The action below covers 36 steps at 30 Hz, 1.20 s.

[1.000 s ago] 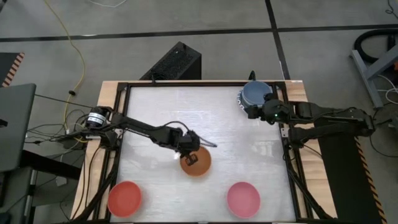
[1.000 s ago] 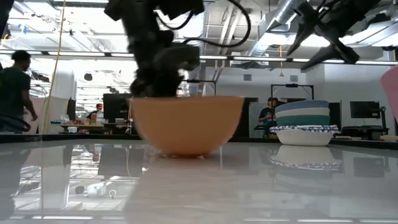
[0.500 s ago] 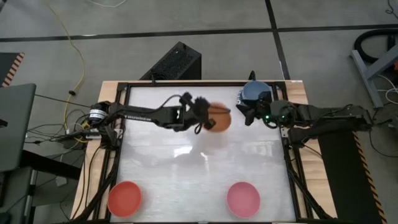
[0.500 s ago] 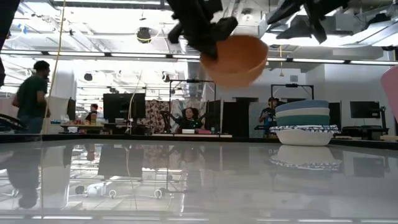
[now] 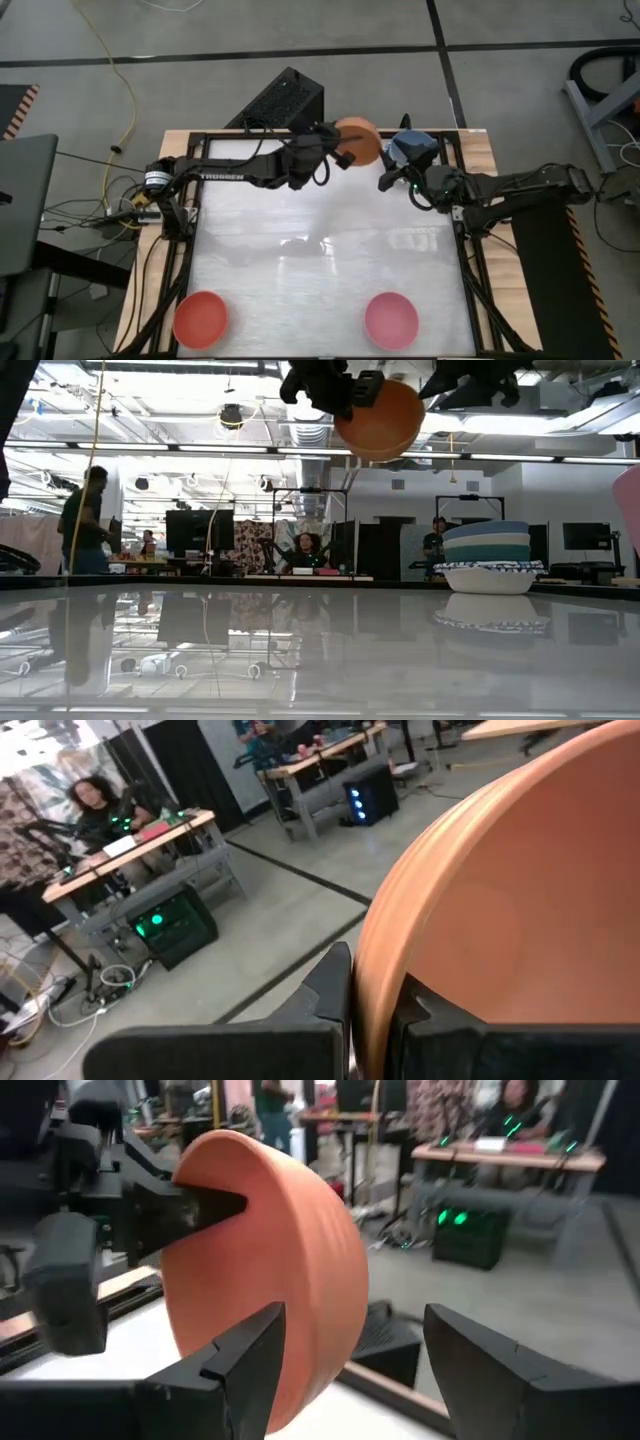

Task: Nest bowls inside each other
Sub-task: Stack the light orange bowl into the blue bowl

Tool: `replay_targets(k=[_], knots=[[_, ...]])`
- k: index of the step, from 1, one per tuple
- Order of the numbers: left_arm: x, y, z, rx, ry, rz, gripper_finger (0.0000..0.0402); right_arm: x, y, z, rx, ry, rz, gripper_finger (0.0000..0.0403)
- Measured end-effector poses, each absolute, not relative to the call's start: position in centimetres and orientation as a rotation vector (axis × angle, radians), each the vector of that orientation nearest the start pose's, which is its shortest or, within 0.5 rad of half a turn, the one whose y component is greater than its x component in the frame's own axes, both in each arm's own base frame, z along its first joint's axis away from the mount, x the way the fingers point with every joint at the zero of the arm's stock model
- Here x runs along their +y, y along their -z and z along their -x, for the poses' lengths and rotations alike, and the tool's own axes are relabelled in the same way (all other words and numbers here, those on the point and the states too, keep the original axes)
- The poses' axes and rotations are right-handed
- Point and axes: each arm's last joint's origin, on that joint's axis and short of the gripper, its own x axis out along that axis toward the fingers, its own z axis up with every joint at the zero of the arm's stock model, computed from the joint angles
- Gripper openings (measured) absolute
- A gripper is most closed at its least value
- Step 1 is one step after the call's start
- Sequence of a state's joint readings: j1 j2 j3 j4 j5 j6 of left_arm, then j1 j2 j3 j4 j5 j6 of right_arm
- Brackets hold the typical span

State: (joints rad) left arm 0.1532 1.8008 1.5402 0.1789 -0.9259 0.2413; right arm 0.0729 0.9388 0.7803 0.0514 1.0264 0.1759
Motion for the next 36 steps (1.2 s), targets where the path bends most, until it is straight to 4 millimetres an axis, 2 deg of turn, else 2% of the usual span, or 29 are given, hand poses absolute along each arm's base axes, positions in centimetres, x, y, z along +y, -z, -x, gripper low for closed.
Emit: replay_targets(k=[6,16,18,20,25,26,30,36], knots=[[10.7,-35.0,-40.5,0.176,-1.069,-0.215,0.0000,-1.4,-33.0,-21.0,-0.012,1.032,-0.044,0.0260],[10.4,-35.0,-40.8,0.181,-0.994,-0.239,0.0000,-3.2,-31.5,-22.5,-0.022,1.105,-0.123,0.0254],[10.2,-35.0,-40.8,0.187,-0.990,-0.251,0.0000,-3.6,-31.5,-22.5,-0.052,1.123,-0.176,0.0234],[10.2,-35.0,-40.8,0.187,-0.977,-0.258,0.0000,-3.9,-31.5,-22.4,-0.081,1.121,-0.227,0.0197],[10.2,-34.9,-41.0,0.188,-0.921,-0.266,0.0000,-4.4,-31.4,-22.5,-0.085,1.075,-0.257,0.0046],[10.2,-35.0,-41.0,0.184,-0.910,-0.269,0.0001,-4.5,-31.4,-22.5,-0.084,1.071,-0.262,0.0027],[10.4,-34.9,-41.0,0.205,-0.837,-0.305,0.0019,-4.9,-31.0,-22.4,-0.112,1.084,-0.356,0.0016],[10.2,-34.7,-40.8,0.262,-0.699,-0.315,0.0112,-5.8,-30.4,-22.0,-0.114,1.084,-0.552,0.0005]])
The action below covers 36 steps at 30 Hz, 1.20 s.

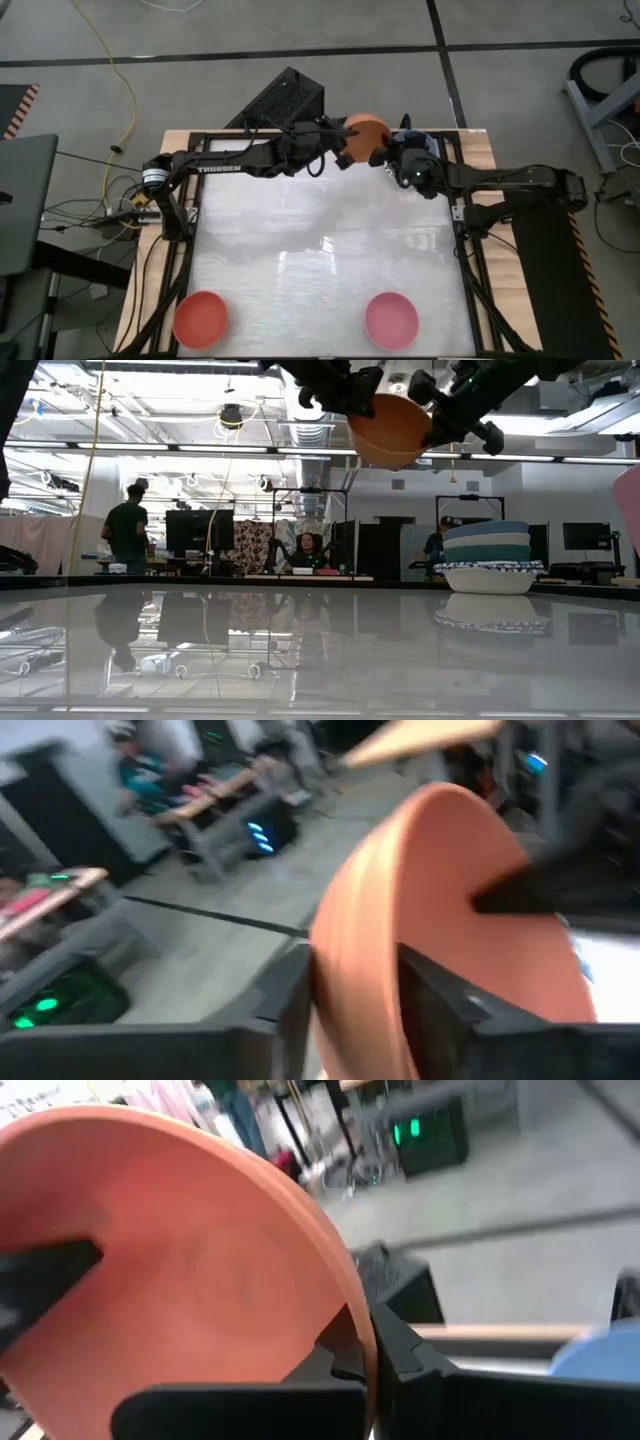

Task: Nest bowls inside each other
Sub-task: Stack the light orange bowl into the blue bowl

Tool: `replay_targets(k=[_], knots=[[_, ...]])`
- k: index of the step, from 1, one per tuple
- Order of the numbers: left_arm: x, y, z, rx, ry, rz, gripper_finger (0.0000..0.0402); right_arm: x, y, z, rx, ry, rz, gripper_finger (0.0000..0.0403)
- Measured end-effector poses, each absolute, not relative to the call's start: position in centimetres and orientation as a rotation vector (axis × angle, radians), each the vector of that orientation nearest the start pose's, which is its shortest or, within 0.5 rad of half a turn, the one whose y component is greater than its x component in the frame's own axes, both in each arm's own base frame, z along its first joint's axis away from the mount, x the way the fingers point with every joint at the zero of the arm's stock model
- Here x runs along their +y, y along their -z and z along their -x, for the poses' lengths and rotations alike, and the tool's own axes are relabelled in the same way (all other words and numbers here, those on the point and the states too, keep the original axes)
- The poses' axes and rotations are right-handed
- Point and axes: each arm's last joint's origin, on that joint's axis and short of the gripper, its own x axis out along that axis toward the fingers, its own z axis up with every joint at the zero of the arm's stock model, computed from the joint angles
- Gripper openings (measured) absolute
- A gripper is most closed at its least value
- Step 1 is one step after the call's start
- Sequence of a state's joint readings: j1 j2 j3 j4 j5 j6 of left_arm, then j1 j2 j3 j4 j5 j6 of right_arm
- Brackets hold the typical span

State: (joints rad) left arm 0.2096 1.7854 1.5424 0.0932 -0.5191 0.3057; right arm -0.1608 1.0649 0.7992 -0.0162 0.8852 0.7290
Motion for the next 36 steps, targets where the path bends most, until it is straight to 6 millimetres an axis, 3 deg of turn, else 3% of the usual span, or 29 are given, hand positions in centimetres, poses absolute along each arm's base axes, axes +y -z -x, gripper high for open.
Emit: replay_targets(k=[7,12,19,27,36], knots=[[10.3,-34.6,-40.3,0.312,-0.603,-0.304,0.0220,-7.9,-30.9,-21.0,-0.052,1.119,-0.759,0.0005],[11.1,-34.3,-40.0,0.341,-0.637,-0.306,0.0259,-9.6,-31.6,-20.0,-0.088,1.166,-0.914,0.0005],[12.8,-33.1,-39.1,0.451,-0.713,-0.200,0.0265,-11.3,-30.8,-17.3,-0.019,1.380,-1.096,0.0005],[13.7,-32.0,-38.3,0.530,-0.691,-0.081,0.0265,-11.4,-29.2,-13.7,0.114,1.640,-1.286,0.0005],[13.5,-32.0,-38.4,0.520,-0.632,-0.036,0.0265,-12.5,-29.0,-12.0,0.107,1.702,-1.393,0.0005]])
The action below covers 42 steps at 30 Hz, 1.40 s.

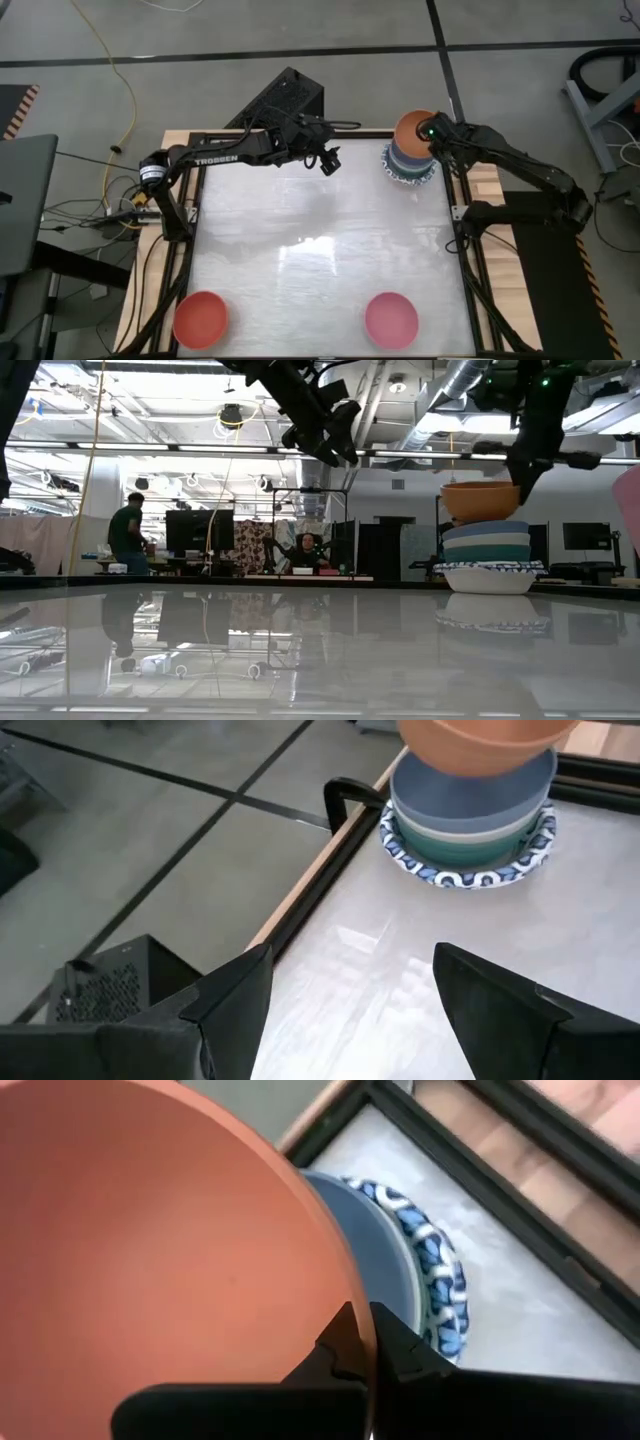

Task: Nest bowls inside each other
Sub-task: Stack the light orange bowl into the blue bowl, then stack the orange bowl into the light orange bowl

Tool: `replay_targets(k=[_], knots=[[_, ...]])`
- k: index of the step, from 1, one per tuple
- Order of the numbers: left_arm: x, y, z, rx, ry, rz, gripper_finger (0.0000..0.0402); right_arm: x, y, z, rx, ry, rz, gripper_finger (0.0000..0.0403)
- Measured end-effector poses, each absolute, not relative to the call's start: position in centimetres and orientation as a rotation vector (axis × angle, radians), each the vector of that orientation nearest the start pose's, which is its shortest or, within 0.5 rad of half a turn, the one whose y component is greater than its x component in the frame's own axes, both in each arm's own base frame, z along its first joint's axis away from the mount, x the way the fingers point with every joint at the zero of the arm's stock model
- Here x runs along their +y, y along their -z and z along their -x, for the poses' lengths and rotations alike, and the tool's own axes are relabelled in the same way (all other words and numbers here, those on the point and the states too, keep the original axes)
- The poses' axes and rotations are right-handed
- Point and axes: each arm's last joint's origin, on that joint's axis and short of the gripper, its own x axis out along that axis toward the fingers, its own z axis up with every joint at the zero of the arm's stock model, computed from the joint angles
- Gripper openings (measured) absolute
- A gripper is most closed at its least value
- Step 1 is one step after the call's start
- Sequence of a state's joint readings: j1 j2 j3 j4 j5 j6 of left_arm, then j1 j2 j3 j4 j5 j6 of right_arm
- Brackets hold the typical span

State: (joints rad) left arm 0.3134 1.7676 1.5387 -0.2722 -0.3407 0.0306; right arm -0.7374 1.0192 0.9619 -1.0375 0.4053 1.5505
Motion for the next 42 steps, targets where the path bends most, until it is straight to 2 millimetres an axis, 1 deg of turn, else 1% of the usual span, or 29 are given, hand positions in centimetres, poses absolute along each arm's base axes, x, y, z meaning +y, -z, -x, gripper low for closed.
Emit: replay_targets(k=[4,8,10,12,20,23,25,30,33,36,38,42], knots=[[13.5,-32.0,-38.4,0.514,-0.632,-0.019,0.0265,-13.1,-28.0,-12.1,0.109,1.648,-1.454,0.0005],[13.4,-31.9,-38.4,0.516,-0.616,-0.014,0.0265,-13.1,-26.2,-11.8,0.160,1.644,-1.533,0.0005],[13.4,-31.9,-38.4,0.523,-0.593,-0.008,0.0265,-13.1,-25.5,-11.7,0.176,1.651,-1.543,0.0011],[13.3,-31.7,-38.4,0.537,-0.566,-0.001,0.0265,-13.0,-25.3,-11.6,0.197,1.664,-1.542,0.0028],[13.2,-31.5,-38.3,0.560,-0.539,0.018,0.0265,-13.3,-25.6,-11.9,0.216,1.604,-1.479,0.0101],[13.2,-31.5,-38.3,0.567,-0.539,0.015,0.0265,-13.2,-25.6,-11.9,0.236,1.586,-1.475,0.0135],[13.0,-31.5,-37.9,0.607,-0.526,-0.012,0.0265,-13.1,-25.7,-11.8,0.266,1.556,-1.451,0.0162],[12.3,-31.8,-36.1,0.761,-0.443,-0.091,0.0265,-12.6,-26.6,-11.3,0.251,1.488,-1.391,0.0233],[11.6,-32.5,-34.5,0.838,-0.352,-0.092,0.0265,-12.0,-27.5,-10.8,0.218,1.440,-1.353,0.0261],[10.6,-33.6,-32.4,0.895,-0.262,-0.033,0.0265,-11.3,-28.2,-10.1,0.180,1.411,-1.333,0.0273],[9.7,-34.3,-30.7,0.944,-0.163,0.036,0.0265,-10.8,-28.7,-9.6,0.170,1.377,-1.291,0.0275],[6.7,-35.8,-27.0,1.038,0.109,0.130,0.0265,-9.6,-29.6,-8.7,0.160,1.308,-1.207,0.0275]])
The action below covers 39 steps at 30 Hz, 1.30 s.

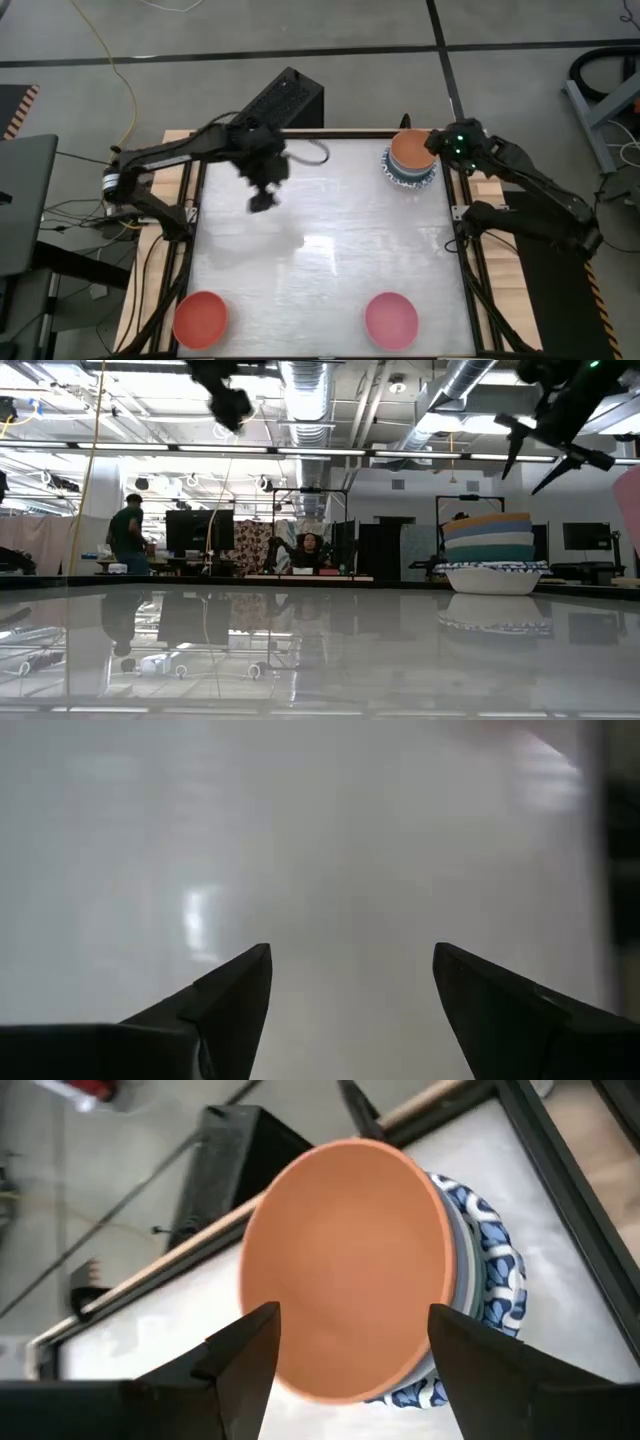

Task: Nest bowls inside each other
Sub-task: Stack the orange bowl into the light orange bowl

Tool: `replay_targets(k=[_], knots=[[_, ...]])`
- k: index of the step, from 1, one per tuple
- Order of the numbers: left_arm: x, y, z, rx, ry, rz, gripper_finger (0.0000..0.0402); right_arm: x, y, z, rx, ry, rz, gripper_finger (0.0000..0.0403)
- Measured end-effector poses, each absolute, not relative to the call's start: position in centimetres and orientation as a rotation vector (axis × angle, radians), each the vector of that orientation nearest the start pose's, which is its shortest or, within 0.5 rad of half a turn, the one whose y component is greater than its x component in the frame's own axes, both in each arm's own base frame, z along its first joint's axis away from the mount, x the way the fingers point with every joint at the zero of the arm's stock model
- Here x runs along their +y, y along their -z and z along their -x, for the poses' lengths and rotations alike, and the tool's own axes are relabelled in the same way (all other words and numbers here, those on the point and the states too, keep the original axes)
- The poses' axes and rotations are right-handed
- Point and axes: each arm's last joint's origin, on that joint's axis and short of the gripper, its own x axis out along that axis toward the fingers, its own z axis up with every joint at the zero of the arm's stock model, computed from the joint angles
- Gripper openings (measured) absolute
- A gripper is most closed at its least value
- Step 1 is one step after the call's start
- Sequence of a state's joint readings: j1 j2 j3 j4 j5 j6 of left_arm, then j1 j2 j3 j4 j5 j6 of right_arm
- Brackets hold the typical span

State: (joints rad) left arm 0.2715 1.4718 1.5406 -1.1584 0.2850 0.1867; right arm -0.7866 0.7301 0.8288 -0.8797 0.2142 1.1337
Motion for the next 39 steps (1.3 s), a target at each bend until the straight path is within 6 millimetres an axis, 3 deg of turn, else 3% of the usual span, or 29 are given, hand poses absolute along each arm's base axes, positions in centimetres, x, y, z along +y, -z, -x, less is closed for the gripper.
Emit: replay_targets(k=[4,8,14,21,28,39], knots=[[2.9,-37.2,-24.5,1.094,0.187,0.106,0.0265,-8.7,-30.2,-8.1,0.134,1.260,-1.159,0.0276],[-1.5,-36.8,-22.9,1.130,0.247,0.123,0.0265,-8.1,-30.5,-7.8,0.117,1.232,-1.136,0.0276],[-7.9,-34.4,-20.7,1.246,0.295,0.142,0.0265,-7.9,-30.6,-8.0,0.131,1.202,-1.110,0.0276],[-12.8,-30.7,-18.9,1.315,0.370,0.122,0.0265,-7.9,-30.6,-8.6,0.144,1.167,-1.097,0.0276],[-15.9,-26.8,-16.8,1.347,0.452,0.064,0.0265,-8.0,-30.6,-9.0,0.158,1.153,-1.082,0.0276],[-16.4,-20.2,-15.0,1.373,0.448,0.075,0.0264,-8.2,-30.8,-9.3,0.135,1.141,-1.080,0.0276]])
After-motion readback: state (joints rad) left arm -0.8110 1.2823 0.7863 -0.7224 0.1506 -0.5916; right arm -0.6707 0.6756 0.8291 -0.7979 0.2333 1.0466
